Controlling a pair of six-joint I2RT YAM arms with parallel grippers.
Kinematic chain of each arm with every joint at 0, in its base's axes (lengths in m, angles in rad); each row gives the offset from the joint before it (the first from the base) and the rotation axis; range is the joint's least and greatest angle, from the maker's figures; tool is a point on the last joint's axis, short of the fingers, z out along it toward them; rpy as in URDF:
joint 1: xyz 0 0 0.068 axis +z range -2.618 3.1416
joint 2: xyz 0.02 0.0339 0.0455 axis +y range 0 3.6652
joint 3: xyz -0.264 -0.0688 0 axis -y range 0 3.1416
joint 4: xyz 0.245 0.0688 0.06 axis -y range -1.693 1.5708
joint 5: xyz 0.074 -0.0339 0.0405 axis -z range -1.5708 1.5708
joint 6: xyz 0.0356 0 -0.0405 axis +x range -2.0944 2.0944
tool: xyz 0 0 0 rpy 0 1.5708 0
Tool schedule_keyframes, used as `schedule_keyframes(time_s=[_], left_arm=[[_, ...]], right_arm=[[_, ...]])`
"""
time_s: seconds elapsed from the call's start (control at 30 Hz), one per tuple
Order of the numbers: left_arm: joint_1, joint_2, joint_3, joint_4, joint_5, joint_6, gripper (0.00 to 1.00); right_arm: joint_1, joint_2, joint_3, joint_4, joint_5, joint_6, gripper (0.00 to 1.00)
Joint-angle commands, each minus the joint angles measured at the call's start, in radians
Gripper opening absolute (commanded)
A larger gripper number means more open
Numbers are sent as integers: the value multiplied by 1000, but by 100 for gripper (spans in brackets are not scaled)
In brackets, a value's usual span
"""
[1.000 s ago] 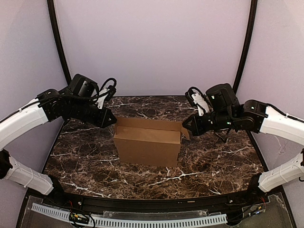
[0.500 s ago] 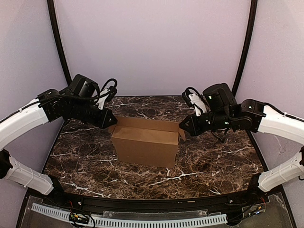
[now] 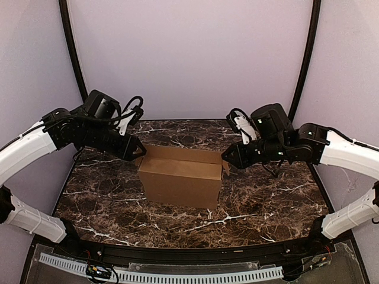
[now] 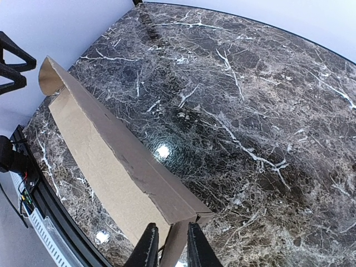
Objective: Fold the paper box
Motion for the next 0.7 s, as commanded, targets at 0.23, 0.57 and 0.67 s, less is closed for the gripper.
schedule_keyframes(time_s=[0.23,0.57,0.67], left_arm=[[-3,-15,40,-67,-119,43,48],[-3,55,14,-22,-84,47,36],[-3,66,8,-20,-89,47,34]], right_arm=[[15,11,37,0,14,11,19],[21,6,32,-4,16,14,19],[22,7,32,-4,15,14,18]])
